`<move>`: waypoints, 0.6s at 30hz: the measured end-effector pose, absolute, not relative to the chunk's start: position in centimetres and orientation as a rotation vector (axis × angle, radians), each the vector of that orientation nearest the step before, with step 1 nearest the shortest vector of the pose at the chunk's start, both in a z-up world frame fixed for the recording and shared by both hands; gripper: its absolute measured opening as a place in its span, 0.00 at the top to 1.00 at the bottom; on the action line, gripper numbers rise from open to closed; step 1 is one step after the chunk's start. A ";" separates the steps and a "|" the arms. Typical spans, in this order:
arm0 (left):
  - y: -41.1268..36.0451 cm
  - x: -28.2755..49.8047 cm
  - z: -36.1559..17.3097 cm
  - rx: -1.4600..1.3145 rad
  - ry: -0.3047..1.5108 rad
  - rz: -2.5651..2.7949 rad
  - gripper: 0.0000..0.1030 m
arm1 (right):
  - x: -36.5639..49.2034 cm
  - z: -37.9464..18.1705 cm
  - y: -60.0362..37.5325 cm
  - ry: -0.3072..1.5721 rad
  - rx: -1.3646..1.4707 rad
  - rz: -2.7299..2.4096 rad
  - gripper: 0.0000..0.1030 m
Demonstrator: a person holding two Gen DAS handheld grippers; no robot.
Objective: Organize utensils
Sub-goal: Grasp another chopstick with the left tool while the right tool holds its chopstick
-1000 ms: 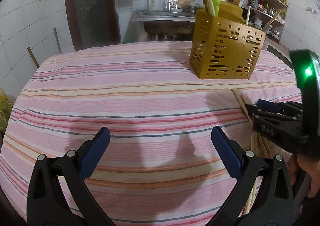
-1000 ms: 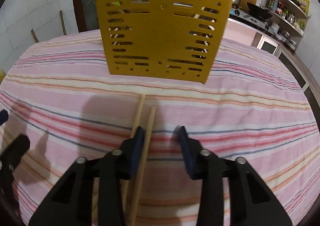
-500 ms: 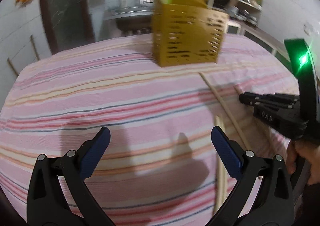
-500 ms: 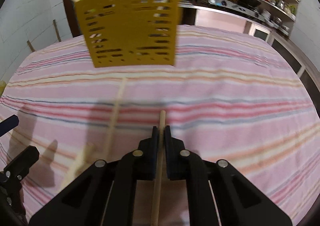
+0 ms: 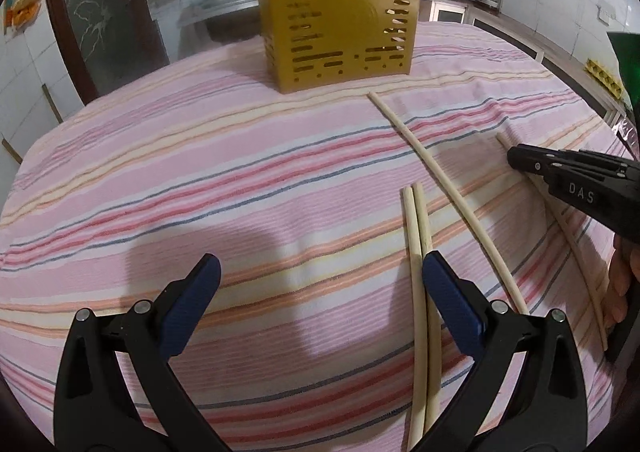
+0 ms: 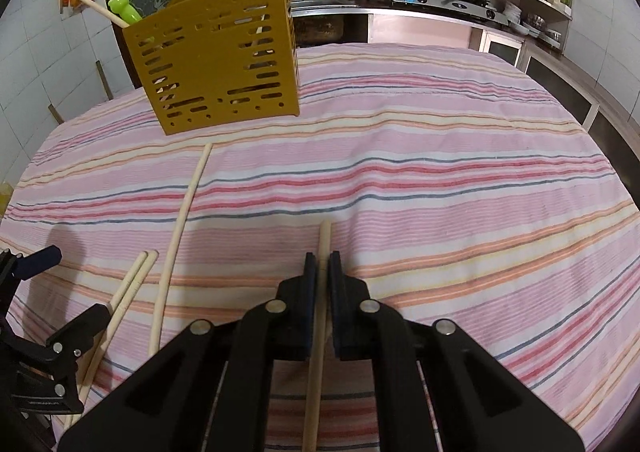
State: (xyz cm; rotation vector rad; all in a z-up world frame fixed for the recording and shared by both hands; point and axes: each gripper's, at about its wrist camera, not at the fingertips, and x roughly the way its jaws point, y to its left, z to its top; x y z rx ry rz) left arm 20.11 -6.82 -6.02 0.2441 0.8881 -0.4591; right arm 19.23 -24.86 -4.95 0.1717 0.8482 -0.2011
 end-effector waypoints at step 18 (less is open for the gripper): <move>-8.7 20.2 -6.2 0.268 0.934 -0.471 0.20 | 19.5 -4.8 -25.2 0.876 0.171 -0.201 0.93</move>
